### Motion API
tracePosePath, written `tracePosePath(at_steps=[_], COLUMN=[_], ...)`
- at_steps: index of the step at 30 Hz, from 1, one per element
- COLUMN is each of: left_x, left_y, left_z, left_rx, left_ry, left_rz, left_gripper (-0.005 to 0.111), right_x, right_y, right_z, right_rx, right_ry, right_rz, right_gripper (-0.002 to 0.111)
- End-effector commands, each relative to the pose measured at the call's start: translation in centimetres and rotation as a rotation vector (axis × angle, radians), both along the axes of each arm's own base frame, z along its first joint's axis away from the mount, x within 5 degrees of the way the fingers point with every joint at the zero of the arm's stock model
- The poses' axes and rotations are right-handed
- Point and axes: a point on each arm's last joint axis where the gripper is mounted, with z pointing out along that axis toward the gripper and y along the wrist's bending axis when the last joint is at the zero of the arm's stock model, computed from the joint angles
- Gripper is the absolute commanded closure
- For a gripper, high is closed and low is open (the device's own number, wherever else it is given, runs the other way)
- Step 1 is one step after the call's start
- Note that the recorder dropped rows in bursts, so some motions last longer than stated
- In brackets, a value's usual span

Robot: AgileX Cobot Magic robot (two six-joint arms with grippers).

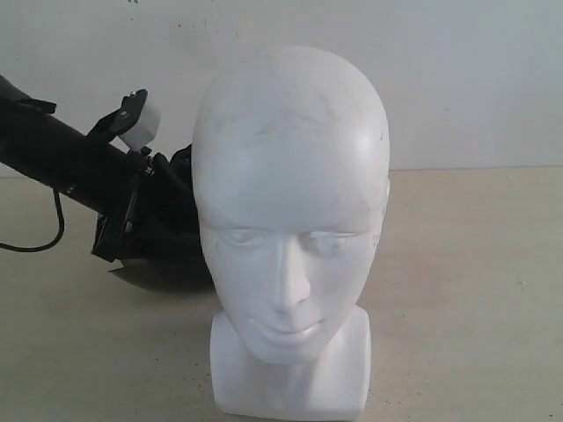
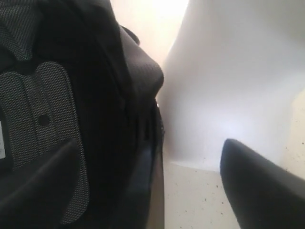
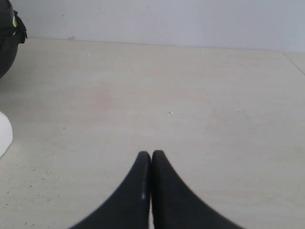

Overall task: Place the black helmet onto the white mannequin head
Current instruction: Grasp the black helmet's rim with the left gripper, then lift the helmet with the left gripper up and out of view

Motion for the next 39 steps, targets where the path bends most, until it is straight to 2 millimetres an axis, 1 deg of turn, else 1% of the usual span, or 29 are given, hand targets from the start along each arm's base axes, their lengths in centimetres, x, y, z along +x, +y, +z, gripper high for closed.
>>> tracePosePath(at_steps=[1, 4, 8, 17, 19, 26, 30, 33, 37, 39], left_x=[0.1, 0.1, 0.1, 0.3, 0.5, 1.0, 1.3, 1.5, 1.9, 2.0], left_y=[-0.4, -0.9, -1.5, -1.8, -1.9, -1.8, -1.9, -2.1, -2.3, -2.3], left_z=[0.1, 0.1, -0.9, -2.0, -2.8, -4.5, -5.9, -6.2, -6.2, -6.2], left_rx=[-0.050, -0.057, -0.041, -0.022, -0.022, -0.009, -0.032, -0.052, -0.099, -0.094], left_ry=[0.008, 0.012, 0.048, 0.066, 0.089, 0.114, 0.139, 0.125, 0.096, 0.080], left_rz=[0.027, 0.018, -0.001, -0.006, -0.010, 0.011, 0.015, 0.012, 0.030, 0.020], left_gripper=[0.029, 0.029, 0.029, 0.029, 0.029, 0.029, 0.029, 0.029, 0.029, 0.033], right_x=[0.0, 0.0, 0.0, 0.0, 0.0, 0.0, 0.0, 0.0, 0.0, 0.0], right_y=[0.0, 0.0, 0.0, 0.0, 0.0, 0.0, 0.0, 0.0, 0.0, 0.0], right_z=[0.1, 0.1, 0.1, 0.1, 0.1, 0.1, 0.1, 0.1, 0.1, 0.1], right_rx=[-0.005, -0.005, -0.005, -0.005, -0.005, -0.005, -0.005, -0.005, -0.005, -0.005], right_ry=[-0.007, -0.007, -0.007, -0.007, -0.007, -0.007, -0.007, -0.007, -0.007, -0.007], right_rz=[-0.002, -0.002, -0.002, -0.002, -0.002, -0.002, -0.002, -0.002, -0.002, -0.002], right_gripper=[0.108, 0.108, 0.108, 0.108, 0.108, 0.108, 0.108, 0.108, 0.108, 0.108])
